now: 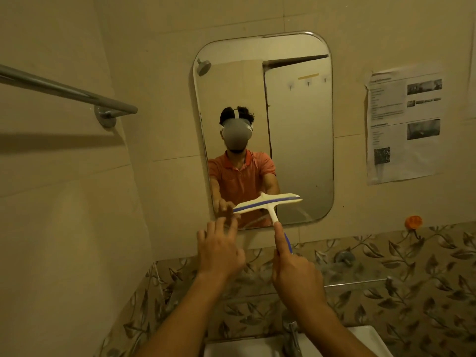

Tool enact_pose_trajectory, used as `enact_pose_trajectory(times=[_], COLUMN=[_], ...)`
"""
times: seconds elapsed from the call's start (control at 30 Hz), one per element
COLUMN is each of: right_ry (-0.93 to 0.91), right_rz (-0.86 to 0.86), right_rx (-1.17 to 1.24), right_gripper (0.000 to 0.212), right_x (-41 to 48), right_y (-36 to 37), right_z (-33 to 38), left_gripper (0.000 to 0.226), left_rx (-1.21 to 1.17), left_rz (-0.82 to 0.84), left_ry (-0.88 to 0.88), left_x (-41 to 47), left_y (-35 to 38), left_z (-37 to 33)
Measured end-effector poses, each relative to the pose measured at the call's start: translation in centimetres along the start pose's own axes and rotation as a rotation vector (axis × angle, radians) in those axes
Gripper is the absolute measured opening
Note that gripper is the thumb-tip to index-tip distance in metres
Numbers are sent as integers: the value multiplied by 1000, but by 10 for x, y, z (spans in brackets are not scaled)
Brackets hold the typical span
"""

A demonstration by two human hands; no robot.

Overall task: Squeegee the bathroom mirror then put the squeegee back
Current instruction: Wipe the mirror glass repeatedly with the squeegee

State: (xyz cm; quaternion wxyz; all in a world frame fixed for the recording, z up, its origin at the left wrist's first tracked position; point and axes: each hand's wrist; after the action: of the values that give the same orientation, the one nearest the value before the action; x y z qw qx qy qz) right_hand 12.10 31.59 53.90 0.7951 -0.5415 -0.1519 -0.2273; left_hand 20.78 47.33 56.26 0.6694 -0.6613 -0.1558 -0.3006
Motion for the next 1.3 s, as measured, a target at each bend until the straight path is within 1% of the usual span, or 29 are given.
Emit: enact_pose_trajectory(times=[0.07, 0.13, 0.3, 0.37, 0.43, 0.57, 0.63, 0.73, 0.87, 1.0, 1.1, 1.2, 1.3], right_ry=[-12, -33, -58, -50, -34, -10, -10, -6, -20, -43, -57, -62, -44], right_rz=[-23, -68, -164, -196, -211, -201, -203, -215, -225, -229, -254, -278, -286], right_rx=[41, 88, 178, 187, 188, 195, 202, 208, 221, 233, 235, 239, 205], right_gripper=[79, 77, 77, 78, 79, 80, 81, 80, 78, 76, 75, 74, 75], right_x=[0, 2, 12, 14, 15, 14, 16, 20, 27, 33, 37, 39, 38], right_y=[-4, -10, -19, -19, -18, -12, -10, -9, -10, -12, -13, -14, -14], right_z=[-3, -5, -11, -16, -23, -33, -34, -31, -26, -20, -16, -15, -17], left_gripper=[77, 77, 71, 61, 52, 41, 43, 49, 53, 68, 70, 77, 80], left_rx=[-14, -21, -11, -62, -164, -414, -495, -550, -580, -543, -495, -460, -442], left_rz=[-136, -228, -300, -338, -354, -353, -330, -300, -308, -306, -275, -243, -206], left_ry=[-16, -60, -185, -230, -290, -474, -505, -502, -509, -511, -514, -546, -562], left_x=[19, 45, 90, 96, 98, 114, 126, 140, 143, 142, 145, 148, 150], left_y=[-14, -32, -66, -69, -66, -59, -60, -65, -68, -70, -73, -77, -80], left_z=[14, 24, 39, 42, 47, 64, 72, 77, 78, 76, 73, 71, 70])
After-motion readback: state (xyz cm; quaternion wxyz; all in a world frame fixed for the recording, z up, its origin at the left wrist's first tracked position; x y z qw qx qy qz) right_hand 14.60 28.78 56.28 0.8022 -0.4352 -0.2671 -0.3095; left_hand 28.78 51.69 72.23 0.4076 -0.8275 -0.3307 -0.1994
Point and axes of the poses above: each hand's wrist, its own x-axis towards the middle knuckle, its own y-axis out of the palm, z = x × y, and after that the axes turned 3 degrees about -x, right-handed
